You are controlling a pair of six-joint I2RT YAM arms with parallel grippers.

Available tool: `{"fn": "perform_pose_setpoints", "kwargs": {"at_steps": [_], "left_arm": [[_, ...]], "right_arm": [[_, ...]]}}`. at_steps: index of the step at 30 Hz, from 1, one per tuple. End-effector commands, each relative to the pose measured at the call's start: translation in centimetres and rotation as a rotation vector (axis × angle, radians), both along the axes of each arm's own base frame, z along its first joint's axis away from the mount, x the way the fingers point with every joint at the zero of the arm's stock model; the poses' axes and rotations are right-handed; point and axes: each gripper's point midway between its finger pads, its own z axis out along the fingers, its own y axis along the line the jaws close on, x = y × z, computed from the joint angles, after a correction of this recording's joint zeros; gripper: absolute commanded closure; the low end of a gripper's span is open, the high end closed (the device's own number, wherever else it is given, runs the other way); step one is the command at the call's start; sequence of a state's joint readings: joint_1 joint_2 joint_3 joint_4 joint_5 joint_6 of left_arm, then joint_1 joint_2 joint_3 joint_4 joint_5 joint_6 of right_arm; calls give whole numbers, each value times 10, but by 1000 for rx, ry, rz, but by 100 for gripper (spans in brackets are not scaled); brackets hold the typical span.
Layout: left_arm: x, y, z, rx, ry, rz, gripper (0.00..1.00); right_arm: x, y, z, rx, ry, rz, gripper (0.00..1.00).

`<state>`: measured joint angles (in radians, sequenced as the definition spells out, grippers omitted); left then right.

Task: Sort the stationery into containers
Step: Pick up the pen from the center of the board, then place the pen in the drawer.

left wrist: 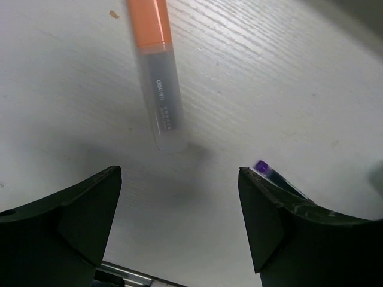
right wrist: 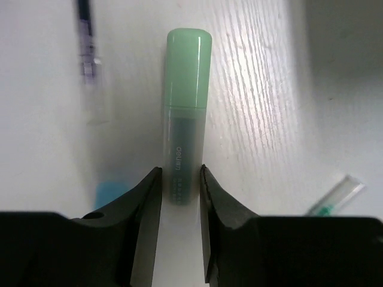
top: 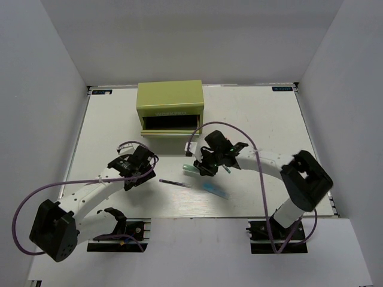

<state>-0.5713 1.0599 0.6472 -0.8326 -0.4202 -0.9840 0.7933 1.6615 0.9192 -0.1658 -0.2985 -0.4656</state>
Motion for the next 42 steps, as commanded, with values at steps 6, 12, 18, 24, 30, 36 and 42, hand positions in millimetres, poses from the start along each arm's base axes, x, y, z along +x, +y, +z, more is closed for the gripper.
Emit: {"fn": "perform_pose_setpoints", "kwargs": {"at_steps": [6, 12, 18, 24, 30, 36, 42], "left_arm": [[11, 4, -11, 7, 26, 34, 10], [14, 10, -13, 19, 29, 59, 9], [15, 17, -22, 42, 65, 80, 8], [26, 15, -24, 28, 54, 91, 8], [36, 16, -28, 33, 51, 93, 8], [41, 15, -36, 36, 70, 91, 11], [34, 18, -50, 61, 114, 83, 44]], "right_arm": [[-17, 20, 150, 223, -235, 312, 92], [55, 38, 198, 168, -513, 229, 93], [120, 65, 215, 87, -675, 208, 93], [148, 81, 188, 17, -662, 210, 78], [147, 85, 190, 35, -622, 176, 44], [122, 74, 230, 155, -577, 121, 45], [87, 53, 239, 253, -496, 99, 48]]}}
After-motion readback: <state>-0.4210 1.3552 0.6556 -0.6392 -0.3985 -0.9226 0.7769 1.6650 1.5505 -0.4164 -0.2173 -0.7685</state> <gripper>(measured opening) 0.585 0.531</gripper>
